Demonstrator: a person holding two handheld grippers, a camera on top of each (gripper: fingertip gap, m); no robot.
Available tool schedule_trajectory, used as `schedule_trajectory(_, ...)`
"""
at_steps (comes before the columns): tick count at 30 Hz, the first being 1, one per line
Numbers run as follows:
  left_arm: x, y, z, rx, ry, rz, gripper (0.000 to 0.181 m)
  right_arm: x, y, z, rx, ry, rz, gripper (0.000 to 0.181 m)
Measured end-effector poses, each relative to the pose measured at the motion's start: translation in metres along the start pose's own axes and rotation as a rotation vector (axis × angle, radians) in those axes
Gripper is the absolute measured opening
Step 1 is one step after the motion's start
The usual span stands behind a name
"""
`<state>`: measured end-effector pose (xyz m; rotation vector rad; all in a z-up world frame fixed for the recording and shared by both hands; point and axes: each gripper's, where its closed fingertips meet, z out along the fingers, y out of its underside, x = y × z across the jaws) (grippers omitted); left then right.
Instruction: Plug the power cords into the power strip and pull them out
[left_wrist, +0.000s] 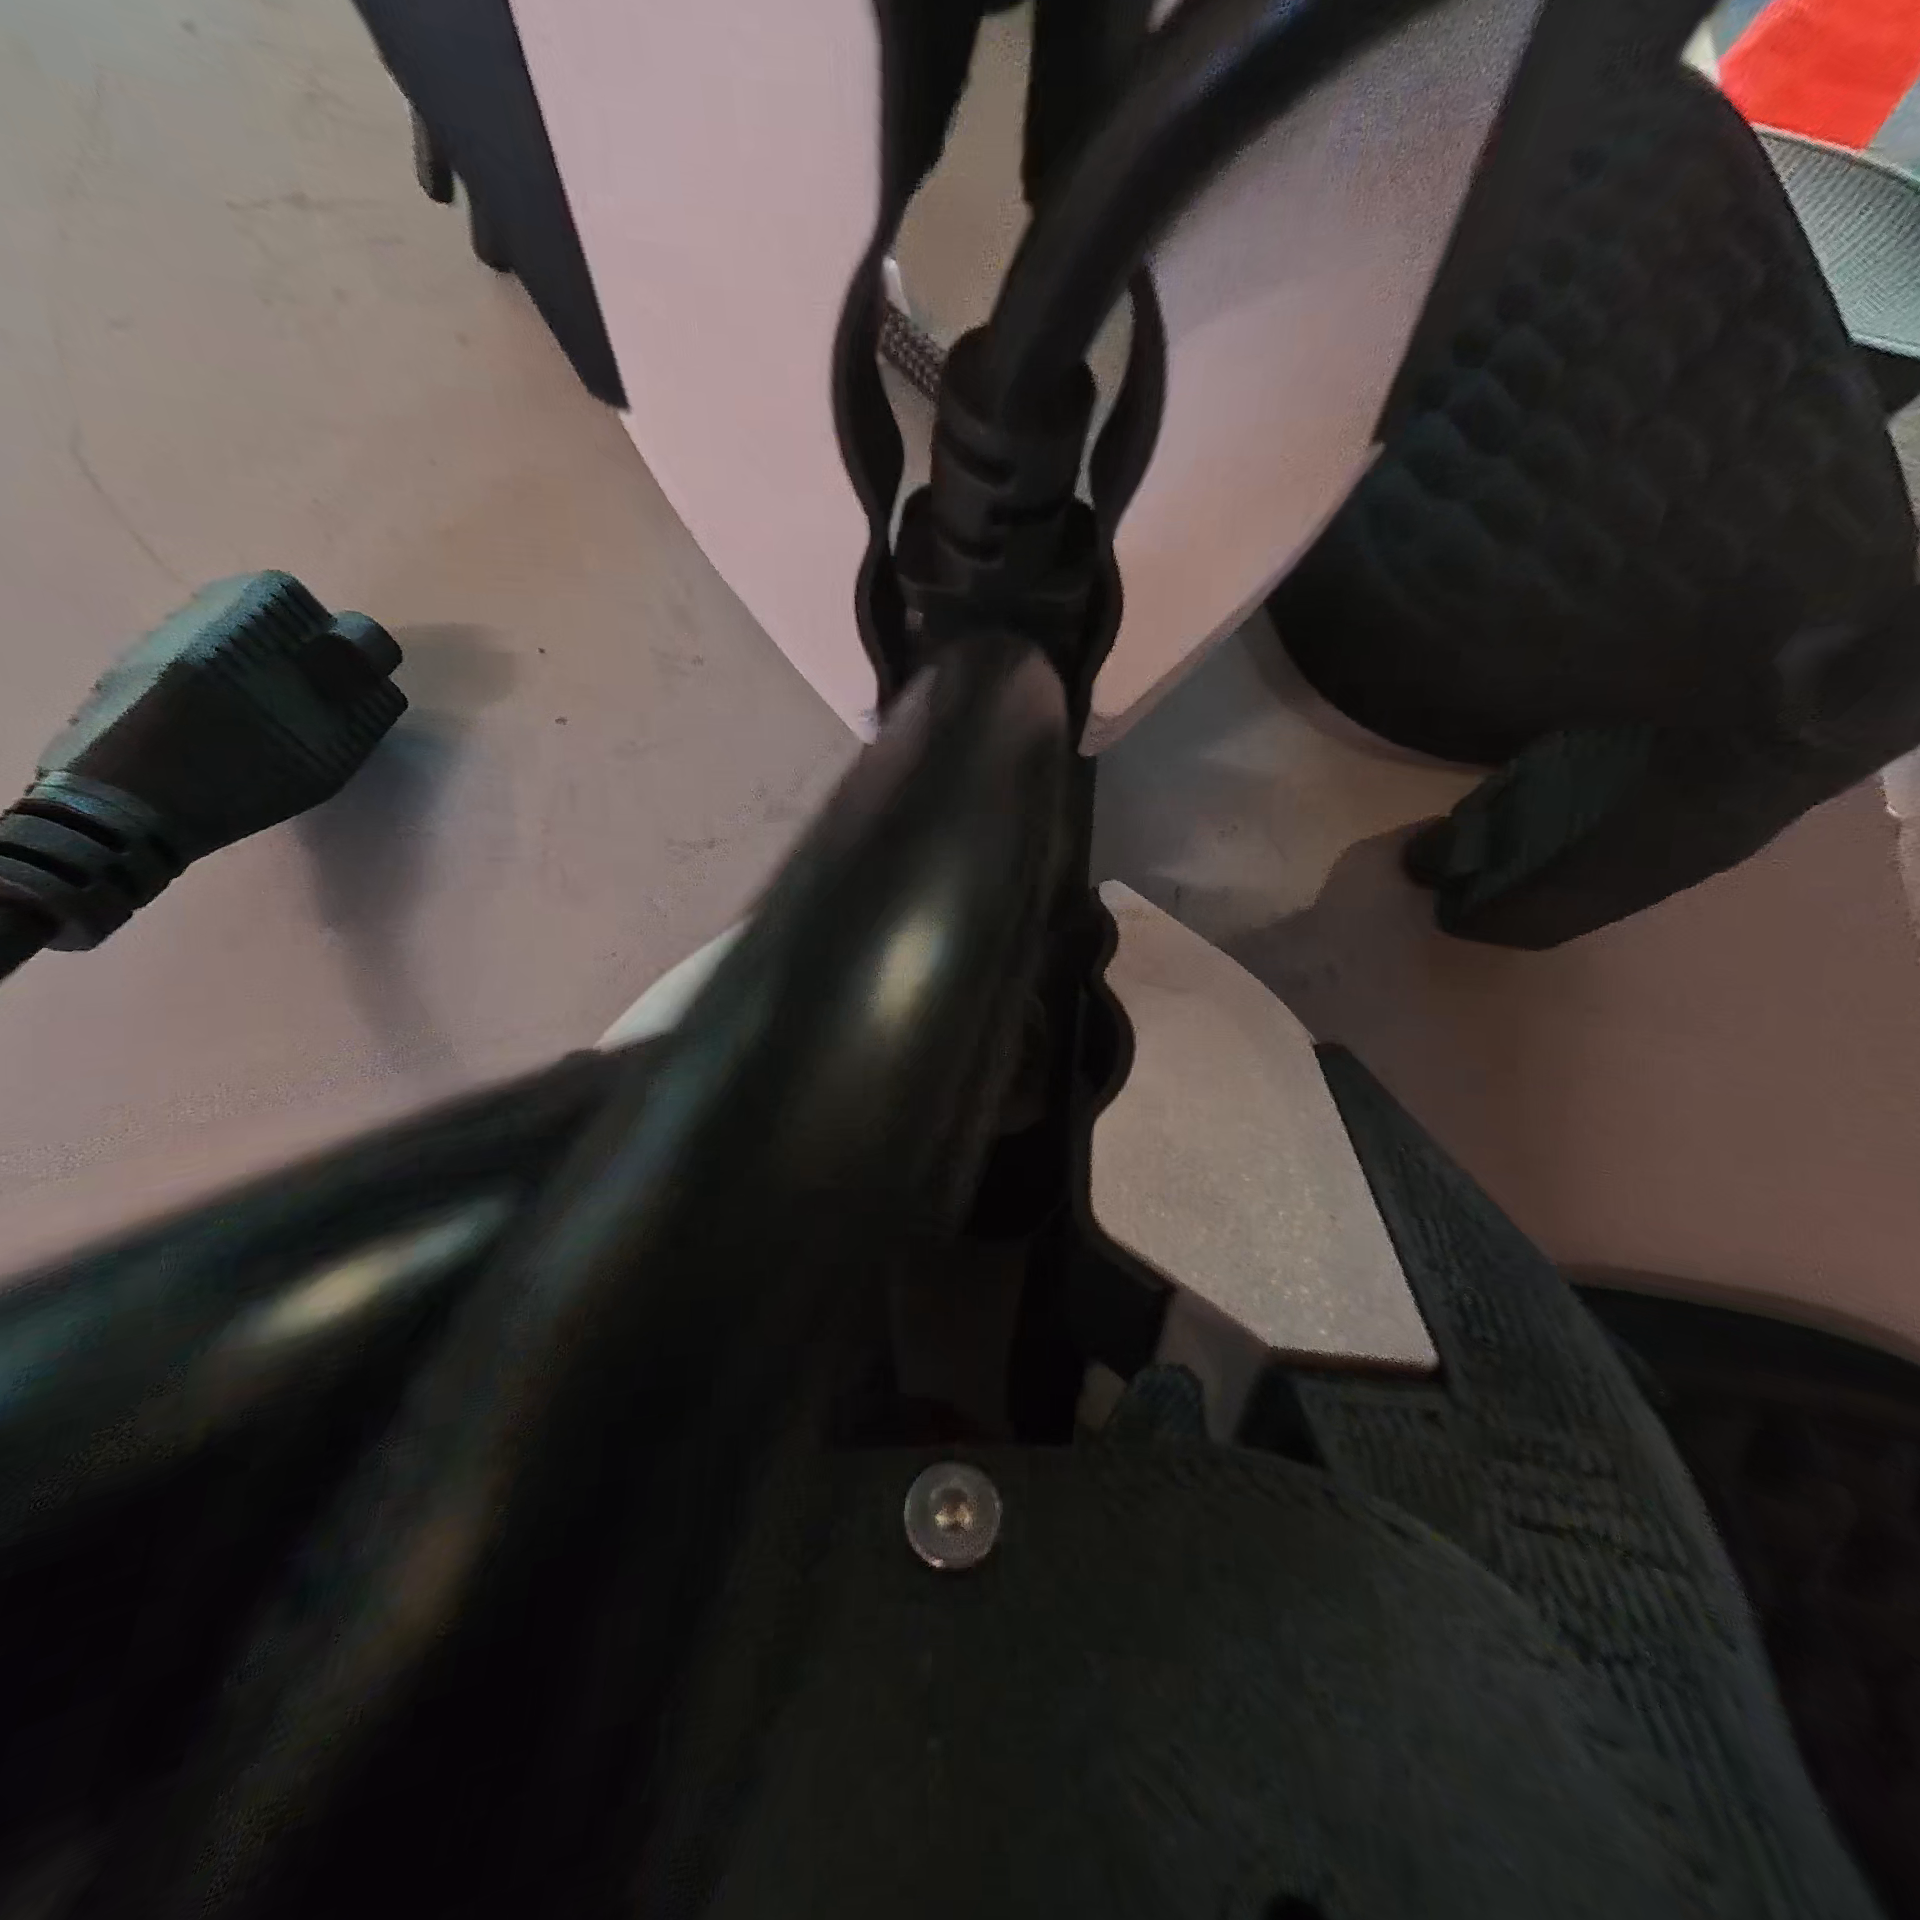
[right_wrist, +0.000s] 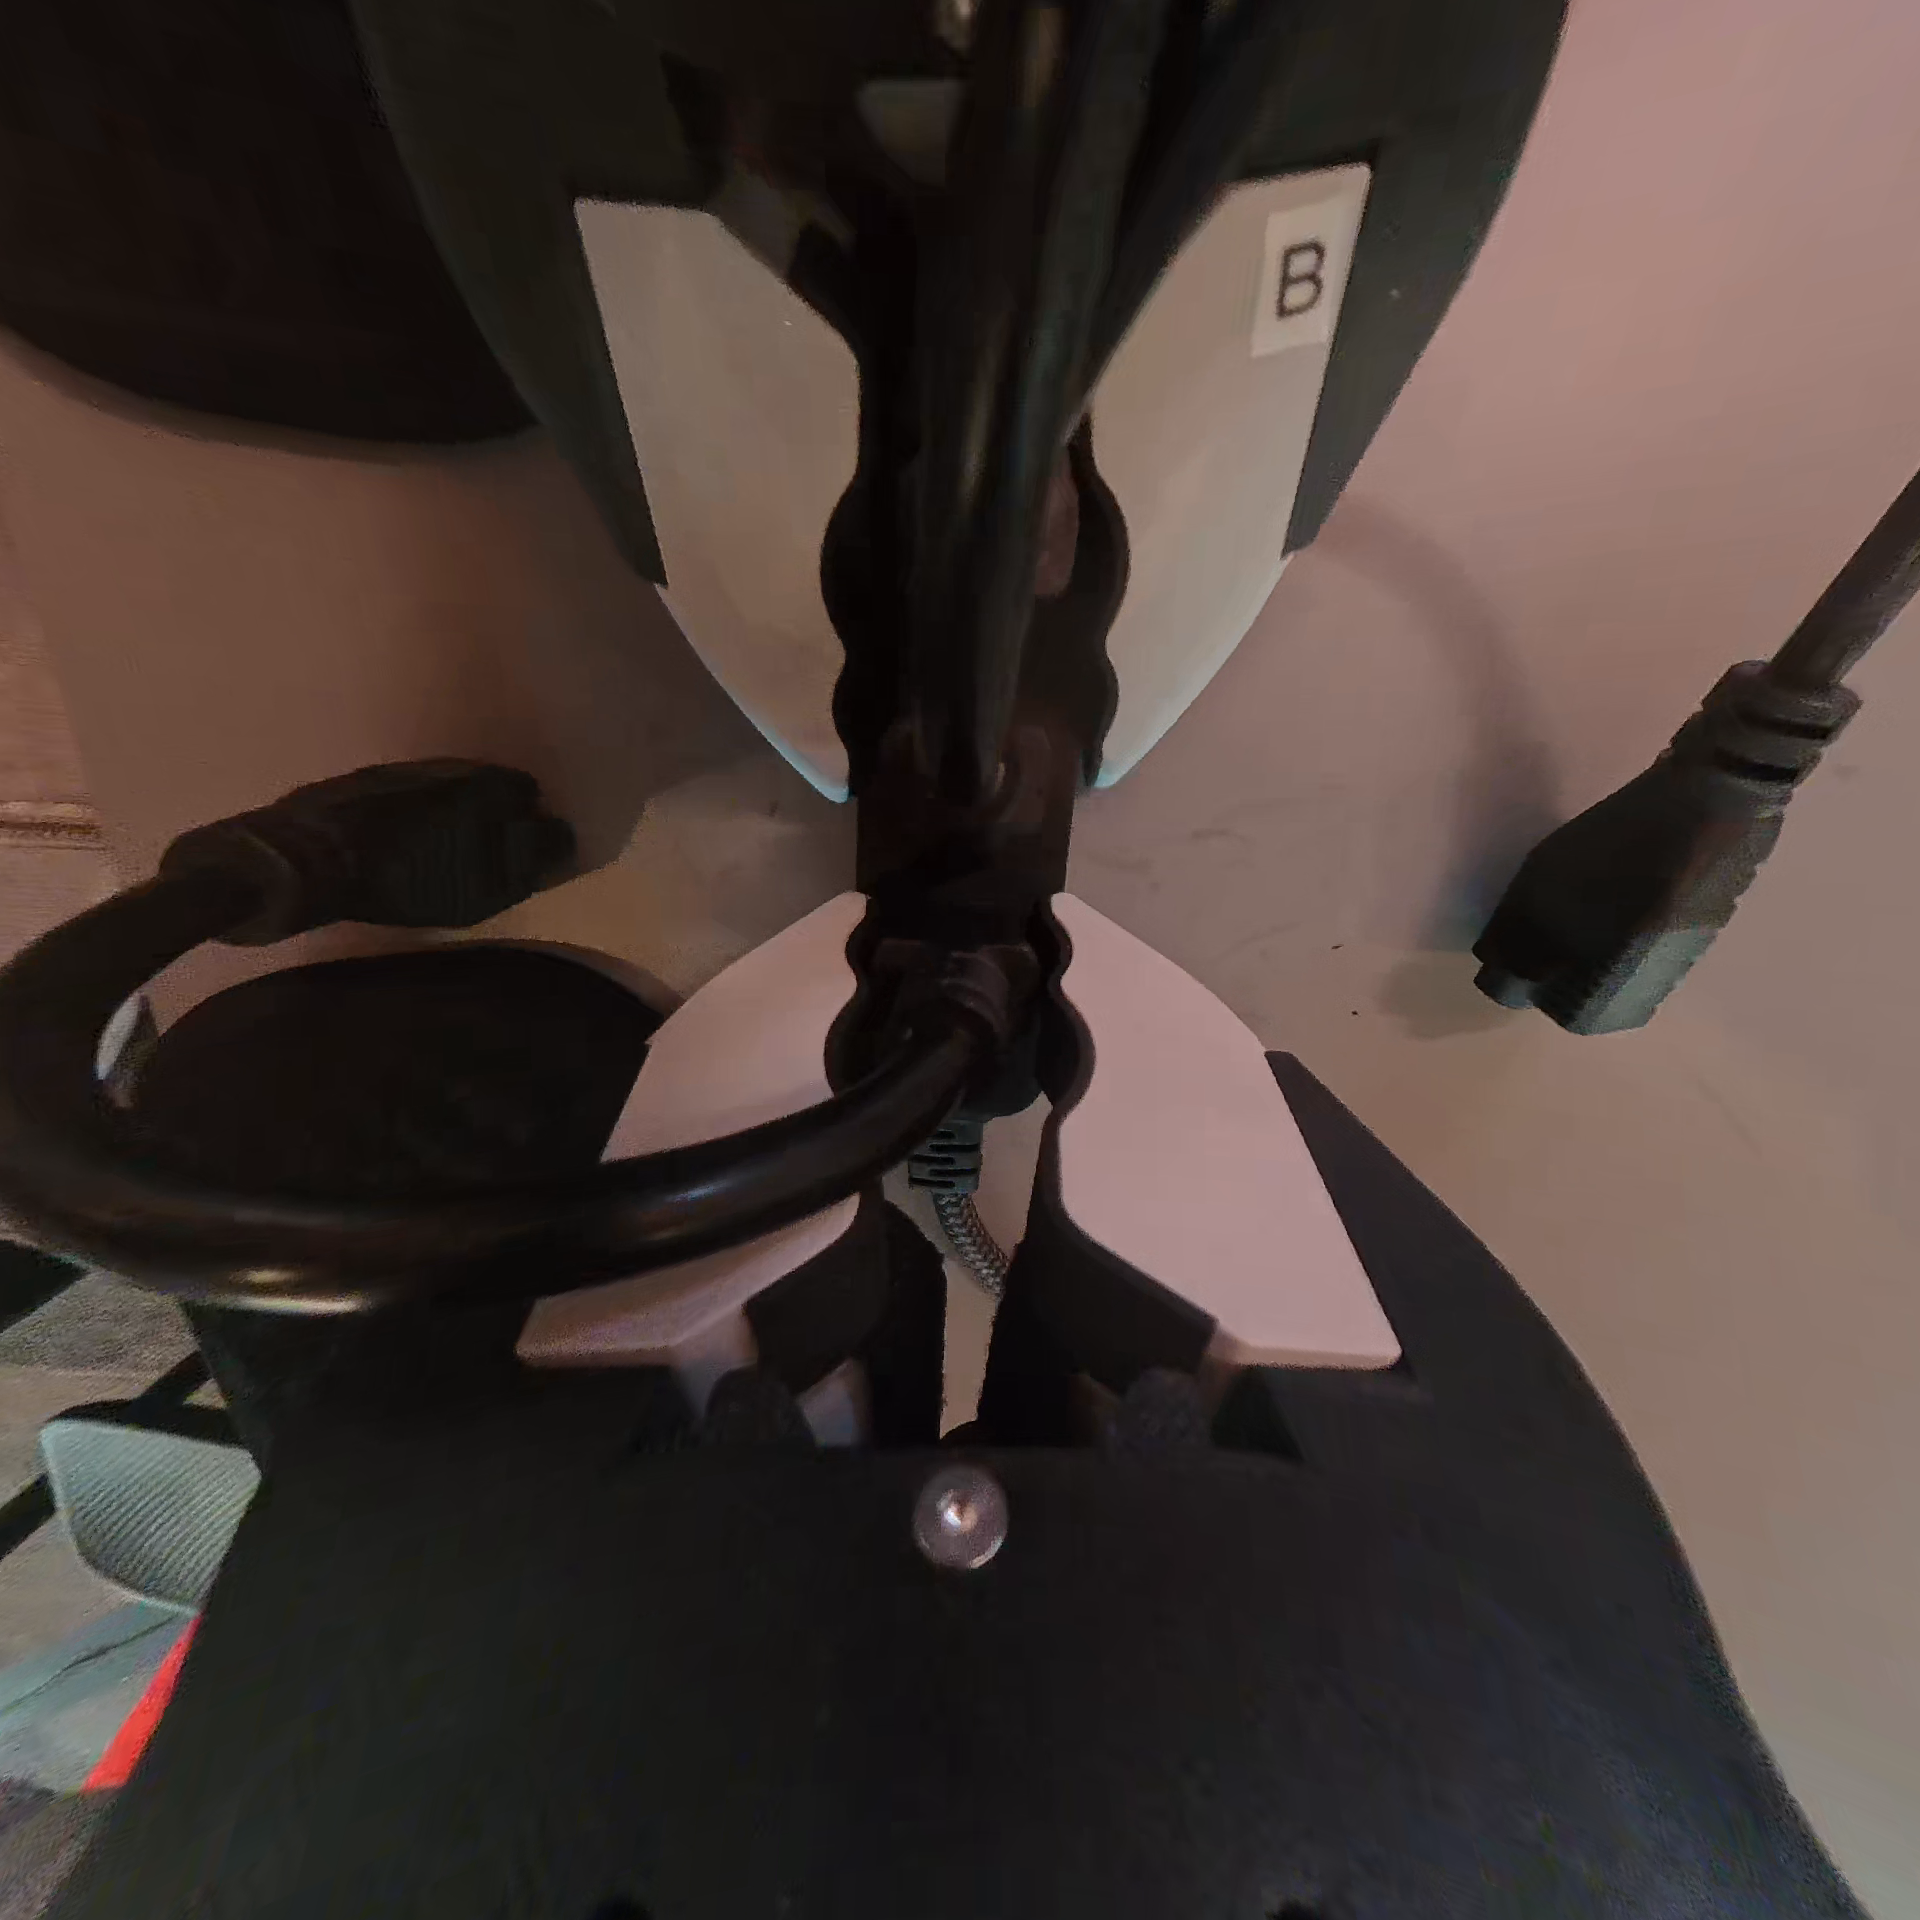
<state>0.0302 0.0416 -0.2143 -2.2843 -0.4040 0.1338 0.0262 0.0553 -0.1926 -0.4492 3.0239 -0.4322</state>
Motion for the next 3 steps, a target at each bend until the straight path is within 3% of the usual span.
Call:
schedule_trajectory(1,0.0003,0.0009,-0.0003,-0.011,0.016,0.001,0.048,0.0000,0.0001,0.0002,0.004,0.019,-0.005,0.028)
schedule_trajectory(3,0.0006,0.0005,0.0003,-0.009,0.024,0.015,0.048,-0.0009,0.0015,-0.0004,0.045,-0.008,0.017,0.028)
